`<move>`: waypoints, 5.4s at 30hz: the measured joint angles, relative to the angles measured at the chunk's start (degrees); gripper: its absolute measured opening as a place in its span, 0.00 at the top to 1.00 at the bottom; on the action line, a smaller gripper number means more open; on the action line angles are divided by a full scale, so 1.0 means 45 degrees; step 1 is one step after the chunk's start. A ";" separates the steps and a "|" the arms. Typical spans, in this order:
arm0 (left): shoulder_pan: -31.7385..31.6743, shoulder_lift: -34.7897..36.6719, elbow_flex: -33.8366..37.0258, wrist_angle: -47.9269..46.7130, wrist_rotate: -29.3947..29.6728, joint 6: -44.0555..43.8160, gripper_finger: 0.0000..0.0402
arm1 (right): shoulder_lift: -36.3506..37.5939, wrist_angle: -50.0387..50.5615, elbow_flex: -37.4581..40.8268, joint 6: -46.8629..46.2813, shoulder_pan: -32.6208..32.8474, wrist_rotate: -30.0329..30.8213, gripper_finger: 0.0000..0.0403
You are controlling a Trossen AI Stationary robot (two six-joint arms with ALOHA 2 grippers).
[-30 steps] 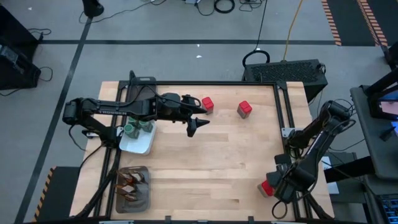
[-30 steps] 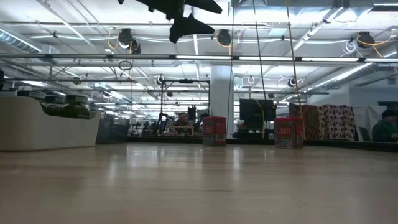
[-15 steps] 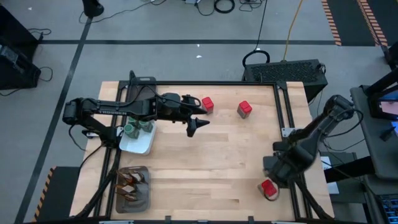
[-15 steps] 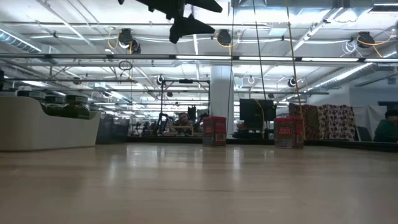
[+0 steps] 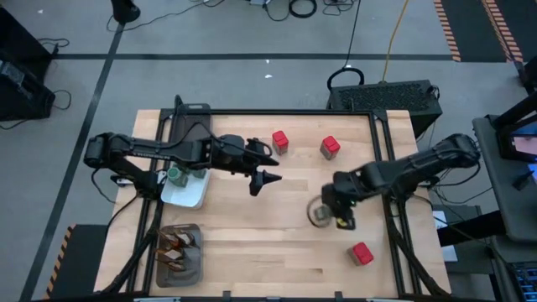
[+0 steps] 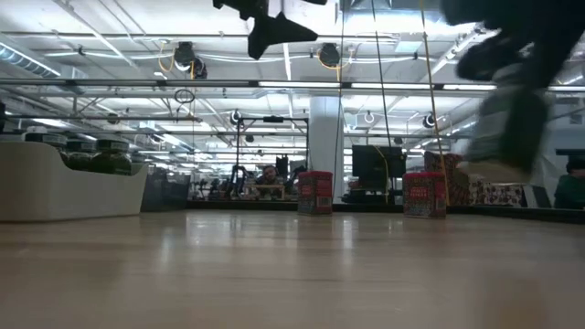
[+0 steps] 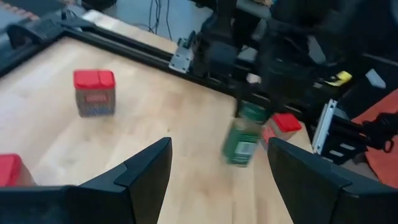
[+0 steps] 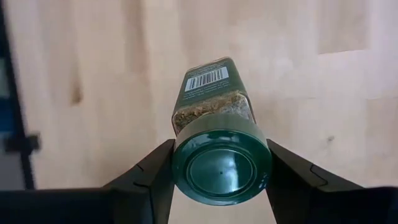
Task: Sort spices by type
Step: Put the green bottle seasoning into the white bin
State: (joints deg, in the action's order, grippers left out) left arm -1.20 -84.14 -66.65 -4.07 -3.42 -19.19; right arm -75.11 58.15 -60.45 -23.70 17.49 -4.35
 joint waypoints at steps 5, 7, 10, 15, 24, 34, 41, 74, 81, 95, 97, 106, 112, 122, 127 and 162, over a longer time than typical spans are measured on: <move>0.0404 0.0005 0.0000 -0.0389 0.0078 -0.0329 0.34 | -0.0804 -0.0550 0.0000 0.0188 -0.1668 -0.0204 0.55; 0.0517 0.0005 0.0000 -0.0440 0.0102 -0.0338 0.34 | -0.1117 -0.0900 0.0000 0.0206 -0.2163 -0.0792 0.54; 0.0663 0.0005 0.0002 -0.0452 0.0138 -0.0342 0.34 | -0.1532 -0.1851 0.0000 0.0236 -0.2665 -0.1619 0.54; 0.0746 0.0005 0.0000 -0.0452 0.0318 -0.0668 0.34 | -0.2016 -0.2564 -0.0228 0.0116 -0.3091 -0.2101 0.54; 0.0867 0.0005 0.0000 -0.0447 0.0596 -0.0996 0.34 | -0.2485 -0.2553 -0.0597 -0.0376 -0.3539 -0.2066 0.54; 0.1028 0.0005 0.0003 -0.0447 0.0874 -0.0994 0.34 | -0.2507 -0.2439 -0.0597 -0.0631 -0.3739 -0.2053 0.54; 0.1028 0.0005 0.0000 -0.0447 0.0971 -0.0989 0.34 | -0.2507 -0.1952 -0.0597 -0.0931 -0.3739 -0.2063 0.54; 0.1023 0.0005 0.0000 -0.0443 0.1253 -0.0887 0.34 | -0.2507 -0.0616 -0.0597 -0.1915 -0.4065 -0.2065 0.34; 0.1023 0.0005 0.0000 -0.0443 0.1253 -0.0887 0.34 | -0.2008 -0.0460 -0.0597 -0.1821 -0.4074 -0.2728 0.34; 0.1023 -0.0887 -0.0014 0.1271 0.1394 -0.1207 0.34 | 0.1621 -0.0072 -0.0597 -0.2045 -0.4065 -0.1709 0.34; 0.1023 -0.1543 -0.0207 0.1809 0.1045 -0.1506 0.34 | 0.2252 0.0077 -0.0597 -0.1957 -0.4065 -0.1148 0.34; 0.1050 -0.5401 -0.3269 0.2100 0.0101 -0.0836 0.34 | 0.4548 0.0420 -0.0597 -0.1868 -0.4060 0.0006 0.34; 0.1163 -0.7341 -0.5428 0.2179 0.0126 0.0920 0.34 | 0.5515 0.1477 -0.0597 -0.1882 -0.4055 0.0516 0.34; 0.1300 -0.9079 -0.6387 0.2092 0.0291 0.1440 0.34 | 0.6846 0.2244 -0.0597 -0.2249 -0.4045 0.1694 0.34; 0.1300 -0.9316 -0.6395 0.2157 0.0970 0.1479 0.34 | 0.7167 0.2244 -0.0597 -0.2224 -0.4045 0.1701 0.34; 0.1300 -0.9789 -0.6393 0.1177 0.2180 0.2704 0.34 | 0.7212 0.2176 -0.0593 -0.2210 -0.4040 0.1697 0.34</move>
State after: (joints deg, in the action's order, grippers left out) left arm 4.64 -128.19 -95.42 1.23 6.39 -7.02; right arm -42.65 67.94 -63.11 -33.65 -0.69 3.29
